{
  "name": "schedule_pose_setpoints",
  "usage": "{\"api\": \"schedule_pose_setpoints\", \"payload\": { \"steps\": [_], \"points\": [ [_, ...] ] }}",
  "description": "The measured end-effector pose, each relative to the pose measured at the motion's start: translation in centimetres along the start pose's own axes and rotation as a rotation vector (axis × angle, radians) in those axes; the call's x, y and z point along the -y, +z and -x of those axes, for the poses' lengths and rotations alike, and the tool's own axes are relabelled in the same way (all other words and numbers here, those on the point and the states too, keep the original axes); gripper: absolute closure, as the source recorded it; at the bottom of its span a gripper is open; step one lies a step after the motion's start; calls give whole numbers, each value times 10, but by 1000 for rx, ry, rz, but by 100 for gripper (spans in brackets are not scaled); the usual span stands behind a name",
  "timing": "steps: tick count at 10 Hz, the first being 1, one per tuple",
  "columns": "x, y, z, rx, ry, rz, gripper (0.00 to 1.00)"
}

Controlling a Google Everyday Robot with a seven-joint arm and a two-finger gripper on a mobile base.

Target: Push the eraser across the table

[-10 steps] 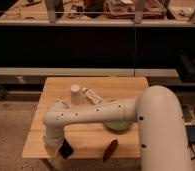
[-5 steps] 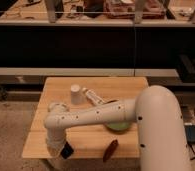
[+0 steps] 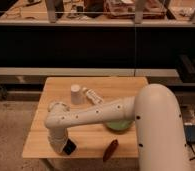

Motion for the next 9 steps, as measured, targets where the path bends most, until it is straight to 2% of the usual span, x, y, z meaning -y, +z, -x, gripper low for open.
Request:
{"api": "schedule_pose_setpoints", "payload": {
  "steps": [5,9],
  "points": [
    [-5,-15,-36,-30,82,-29,100],
    [-13,-16,-64,-54,109,-20,100]
  ]
}}
